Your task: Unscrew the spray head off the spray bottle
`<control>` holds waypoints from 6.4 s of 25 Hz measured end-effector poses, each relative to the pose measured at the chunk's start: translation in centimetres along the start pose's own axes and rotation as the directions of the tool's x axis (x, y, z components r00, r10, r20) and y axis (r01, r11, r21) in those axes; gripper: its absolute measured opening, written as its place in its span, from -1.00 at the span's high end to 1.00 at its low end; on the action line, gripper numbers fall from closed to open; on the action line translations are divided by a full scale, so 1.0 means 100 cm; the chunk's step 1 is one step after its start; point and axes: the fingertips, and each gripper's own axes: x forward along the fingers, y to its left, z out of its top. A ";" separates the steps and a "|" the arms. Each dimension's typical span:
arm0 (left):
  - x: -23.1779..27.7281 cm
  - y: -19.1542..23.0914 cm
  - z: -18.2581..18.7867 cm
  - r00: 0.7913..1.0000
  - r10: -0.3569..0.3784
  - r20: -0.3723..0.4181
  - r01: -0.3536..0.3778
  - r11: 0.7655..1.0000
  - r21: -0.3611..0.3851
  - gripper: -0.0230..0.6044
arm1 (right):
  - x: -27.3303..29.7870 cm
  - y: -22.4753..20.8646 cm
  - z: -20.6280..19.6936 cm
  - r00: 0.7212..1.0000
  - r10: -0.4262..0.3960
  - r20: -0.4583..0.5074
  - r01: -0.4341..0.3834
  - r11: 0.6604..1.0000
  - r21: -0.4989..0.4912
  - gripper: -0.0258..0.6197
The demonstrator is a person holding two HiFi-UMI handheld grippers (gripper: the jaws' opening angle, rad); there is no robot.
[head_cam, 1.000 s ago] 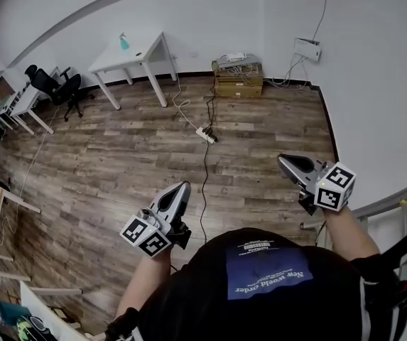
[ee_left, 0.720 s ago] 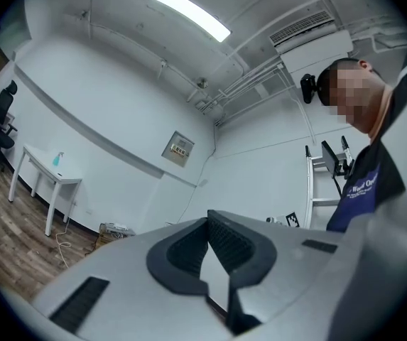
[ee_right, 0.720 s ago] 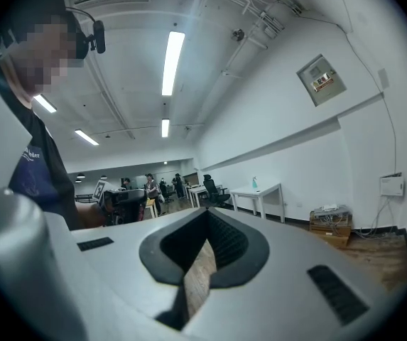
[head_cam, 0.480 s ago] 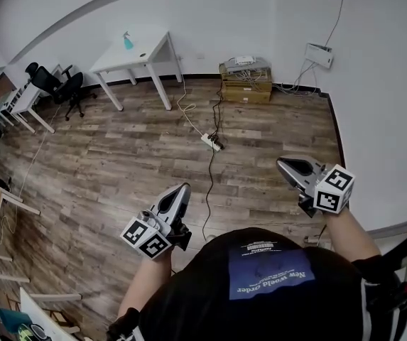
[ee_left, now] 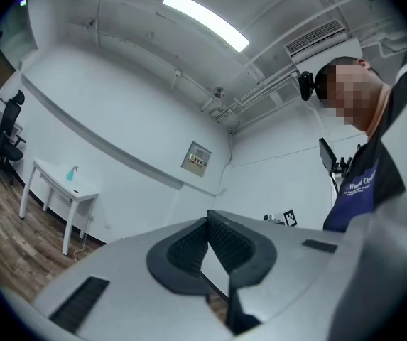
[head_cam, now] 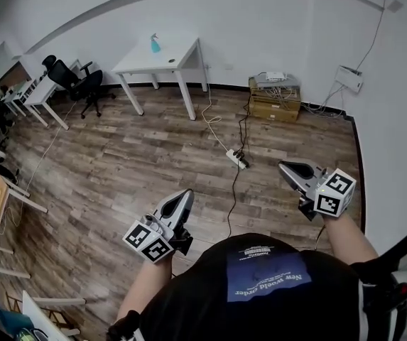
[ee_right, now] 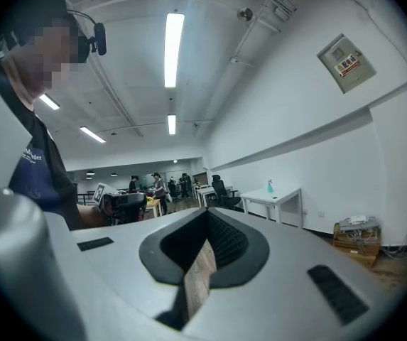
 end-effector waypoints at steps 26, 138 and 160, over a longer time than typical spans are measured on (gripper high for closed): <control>0.070 0.236 0.070 0.835 0.496 0.239 -0.519 0.854 0.039 0.92 | 0.355 -0.168 0.048 0.814 0.569 -0.118 -0.575 0.818 -0.020 0.95; 0.397 1.346 0.347 0.967 -0.232 -0.107 0.222 0.970 -0.097 0.92 | 1.273 -0.639 0.103 0.996 -0.092 -0.014 0.093 0.994 0.062 0.95; 0.507 1.519 0.361 0.839 -0.507 -0.197 0.458 0.854 -0.248 0.92 | 1.380 -0.723 0.122 0.929 -0.369 -0.028 0.370 0.924 0.090 0.95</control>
